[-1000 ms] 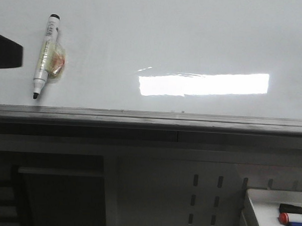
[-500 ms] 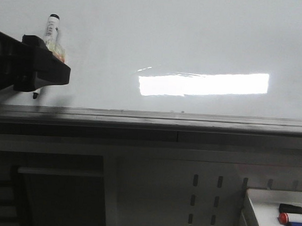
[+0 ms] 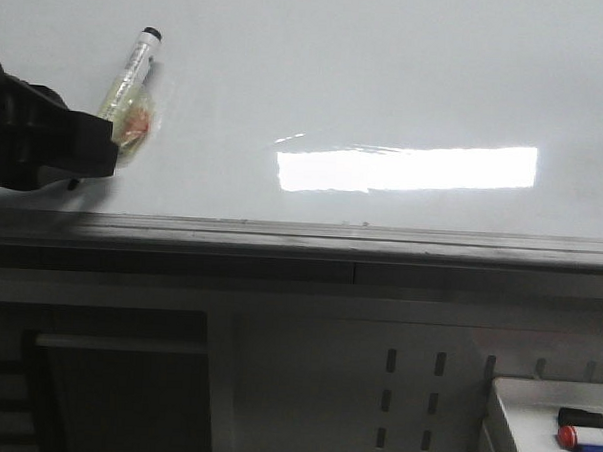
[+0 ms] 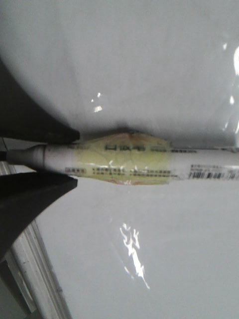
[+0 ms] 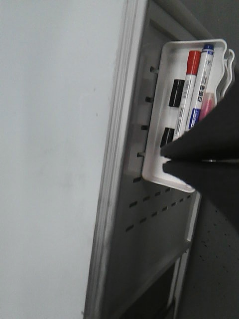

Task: Write number 4 on whiteboard

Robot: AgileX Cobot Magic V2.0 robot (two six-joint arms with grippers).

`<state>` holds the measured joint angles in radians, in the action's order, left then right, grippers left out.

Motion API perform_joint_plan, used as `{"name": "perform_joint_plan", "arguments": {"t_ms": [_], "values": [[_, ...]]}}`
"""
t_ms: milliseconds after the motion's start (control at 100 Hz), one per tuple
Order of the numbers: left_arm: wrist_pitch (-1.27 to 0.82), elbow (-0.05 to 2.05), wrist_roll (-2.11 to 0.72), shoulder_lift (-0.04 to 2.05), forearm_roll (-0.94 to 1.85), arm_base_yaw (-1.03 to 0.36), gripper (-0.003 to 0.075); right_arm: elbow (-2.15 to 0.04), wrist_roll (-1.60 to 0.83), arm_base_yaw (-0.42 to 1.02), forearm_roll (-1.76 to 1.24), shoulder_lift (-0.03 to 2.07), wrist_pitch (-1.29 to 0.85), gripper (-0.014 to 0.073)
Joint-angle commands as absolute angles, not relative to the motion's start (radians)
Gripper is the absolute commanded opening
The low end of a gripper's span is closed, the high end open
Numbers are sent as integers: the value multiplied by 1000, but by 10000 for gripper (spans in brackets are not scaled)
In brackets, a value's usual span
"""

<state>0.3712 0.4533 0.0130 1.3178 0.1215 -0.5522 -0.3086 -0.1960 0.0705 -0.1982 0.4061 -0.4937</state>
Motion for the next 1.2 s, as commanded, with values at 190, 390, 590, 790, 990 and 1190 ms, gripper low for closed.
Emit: {"name": "perform_joint_plan", "arguments": {"t_ms": [190,390,590,790,990,1190], "values": [[456,482,12,1207,-317,-556,-20,-471,-248,341,-208,498,-459,-64],[474,466,12,1125,-575,-556,-20,-622,-248,565,-208,675,-459,-6],[536,420,12,1047,-716,-556,-20,-770,-248,719,-199,854,-415,364],[548,389,12,1022,-755,-556,-20,-896,-248,743,-199,1000,-408,368],[557,384,12,1022,-755,-556,-20,-1000,-250,817,-209,1113,-410,351],[566,384,12,1022,-755,-556,-20,-1053,-264,831,-209,1185,-406,351]]}}
